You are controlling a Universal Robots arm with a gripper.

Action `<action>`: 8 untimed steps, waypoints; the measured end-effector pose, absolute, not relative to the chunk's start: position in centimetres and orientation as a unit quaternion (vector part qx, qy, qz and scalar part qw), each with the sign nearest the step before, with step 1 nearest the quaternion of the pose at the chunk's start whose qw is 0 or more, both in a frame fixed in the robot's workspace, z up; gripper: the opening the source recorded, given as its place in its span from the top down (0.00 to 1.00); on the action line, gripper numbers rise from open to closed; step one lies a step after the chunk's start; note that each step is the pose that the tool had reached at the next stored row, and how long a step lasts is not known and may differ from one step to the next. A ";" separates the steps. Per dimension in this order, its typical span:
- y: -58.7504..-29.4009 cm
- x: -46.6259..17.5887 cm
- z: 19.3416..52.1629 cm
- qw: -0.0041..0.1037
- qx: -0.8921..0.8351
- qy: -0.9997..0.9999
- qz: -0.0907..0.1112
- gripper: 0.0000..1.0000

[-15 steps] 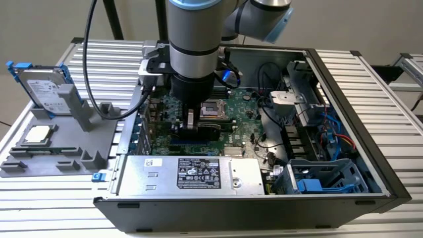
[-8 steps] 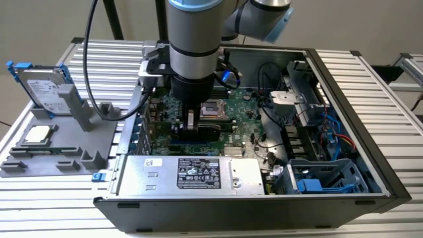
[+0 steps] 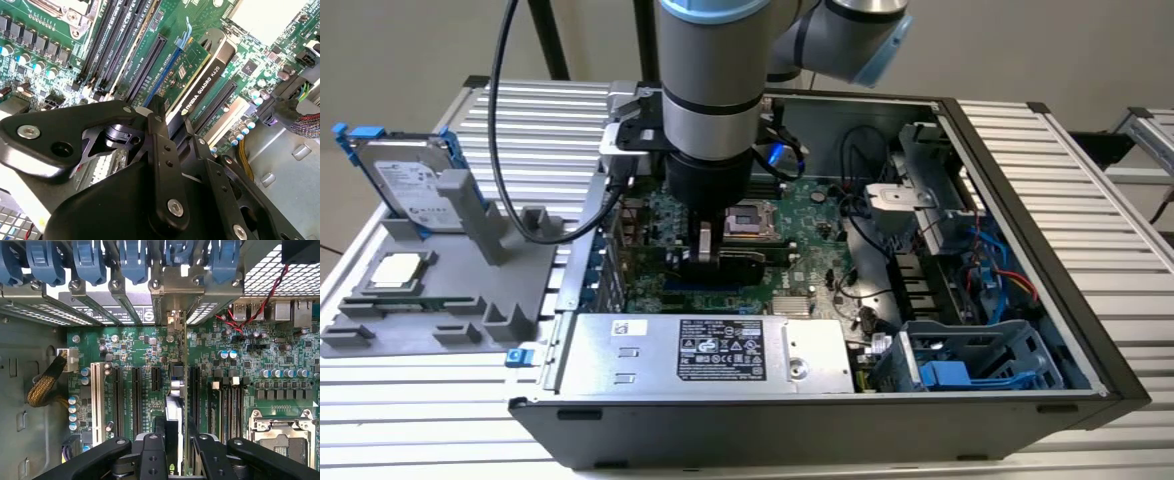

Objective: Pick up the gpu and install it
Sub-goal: 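Press down on the gpu until it lock into place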

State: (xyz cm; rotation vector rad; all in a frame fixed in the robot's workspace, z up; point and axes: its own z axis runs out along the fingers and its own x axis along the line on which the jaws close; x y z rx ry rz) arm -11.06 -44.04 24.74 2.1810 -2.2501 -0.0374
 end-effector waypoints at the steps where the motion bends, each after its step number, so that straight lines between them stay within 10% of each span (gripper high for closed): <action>1: -44.0 -11.1 24.7 0.004 0.696 -0.718 -0.012 1.00; 8: -44.0 -11.1 24.7 0.004 0.696 -0.718 -0.012 1.00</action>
